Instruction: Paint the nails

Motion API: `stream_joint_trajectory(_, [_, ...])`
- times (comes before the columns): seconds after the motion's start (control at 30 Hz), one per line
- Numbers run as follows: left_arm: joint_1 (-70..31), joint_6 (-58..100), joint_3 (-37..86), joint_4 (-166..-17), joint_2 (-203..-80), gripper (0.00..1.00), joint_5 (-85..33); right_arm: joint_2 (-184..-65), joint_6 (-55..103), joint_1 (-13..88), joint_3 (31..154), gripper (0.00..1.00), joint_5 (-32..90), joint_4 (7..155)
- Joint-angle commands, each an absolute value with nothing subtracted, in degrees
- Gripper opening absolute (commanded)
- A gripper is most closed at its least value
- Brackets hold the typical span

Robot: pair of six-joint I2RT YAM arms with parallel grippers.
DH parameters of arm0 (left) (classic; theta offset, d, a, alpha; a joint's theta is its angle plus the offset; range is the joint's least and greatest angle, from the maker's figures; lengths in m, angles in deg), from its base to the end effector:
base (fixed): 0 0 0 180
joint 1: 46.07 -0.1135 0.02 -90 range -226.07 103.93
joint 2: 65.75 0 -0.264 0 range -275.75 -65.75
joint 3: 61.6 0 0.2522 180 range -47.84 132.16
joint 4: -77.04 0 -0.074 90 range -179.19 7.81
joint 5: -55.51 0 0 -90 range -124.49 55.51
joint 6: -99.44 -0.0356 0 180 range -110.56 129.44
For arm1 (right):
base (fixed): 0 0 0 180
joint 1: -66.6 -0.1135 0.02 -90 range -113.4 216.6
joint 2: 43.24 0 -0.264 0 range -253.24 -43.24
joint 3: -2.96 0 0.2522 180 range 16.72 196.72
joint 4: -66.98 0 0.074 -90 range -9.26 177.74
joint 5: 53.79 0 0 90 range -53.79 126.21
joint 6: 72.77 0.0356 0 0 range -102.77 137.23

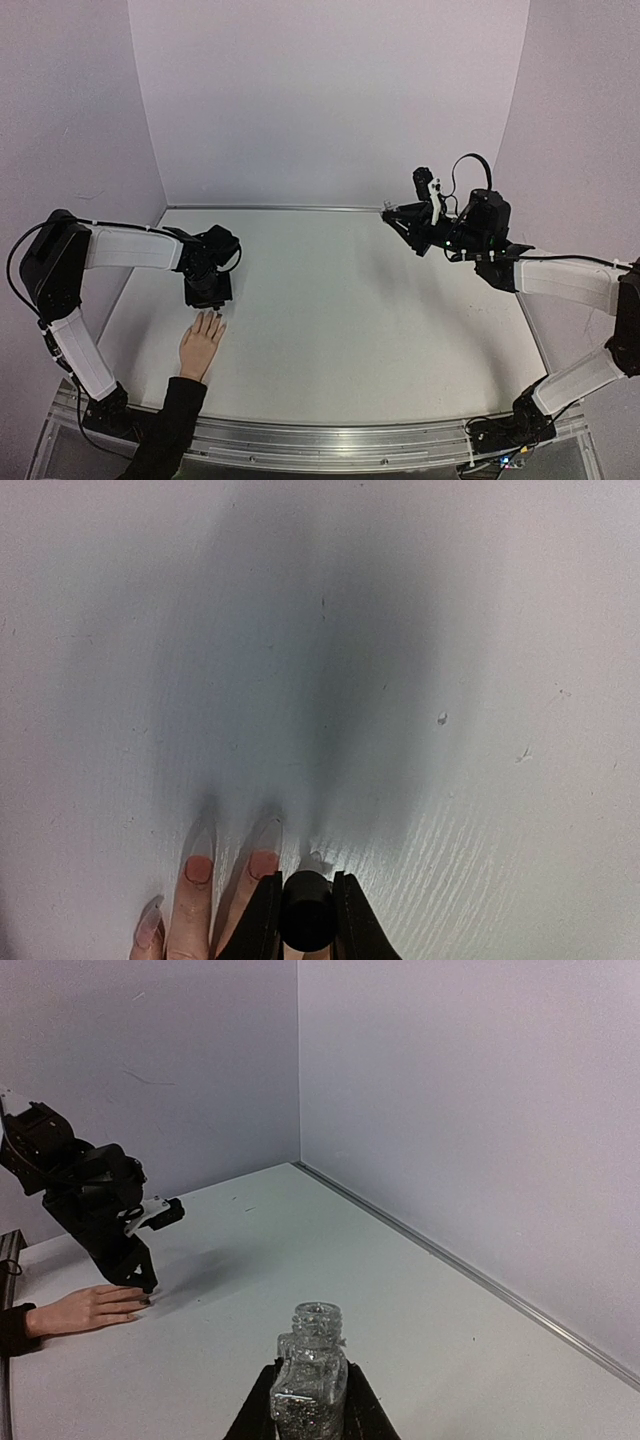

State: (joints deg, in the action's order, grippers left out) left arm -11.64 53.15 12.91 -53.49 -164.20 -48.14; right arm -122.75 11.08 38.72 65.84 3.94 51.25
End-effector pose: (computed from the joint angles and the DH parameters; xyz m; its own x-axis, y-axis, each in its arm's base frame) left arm 0.2689 -0.1742 0.1682 -0.9127 -0.1885 -0.3627 -0.1893 0.9813 -0.0338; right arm 0.2719 0.1654 0.2993 0.0791 -0.0606 -0.9950 -0.8638 0.4941 -0.0988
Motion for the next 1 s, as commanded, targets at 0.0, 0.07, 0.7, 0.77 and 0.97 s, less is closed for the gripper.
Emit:
stream_joint_trajectory(0.0, [-11.88,52.6,15.44,-54.37,-164.93,0.0,-49.18,-122.96,11.26,38.92,68.14,0.0,3.69,48.55])
stream_joint_trajectory(0.07, [-11.87,52.44,15.44,-54.55,-165.07,0.0,-49.19,-122.98,11.22,38.92,68.17,0.0,3.7,48.57])
stream_joint_trajectory(0.7, [-12.53,47.79,22.26,-51.43,-163.79,0.0,-53.7,-122.25,11.49,38.92,68.29,0.0,3.49,48.58])
stream_joint_trajectory(0.77, [-12.27,48.67,21.23,-50.98,-162.22,0.0,-53.03,-122.18,11.66,38.92,68.31,0.0,3.27,48.57])
stream_joint_trajectory(0.97, [-11.06,51.06,16.85,-50.94,-159.88,0.0,-50.41,-122.11,12.22,38.92,68.25,0.0,2.73,48.41])
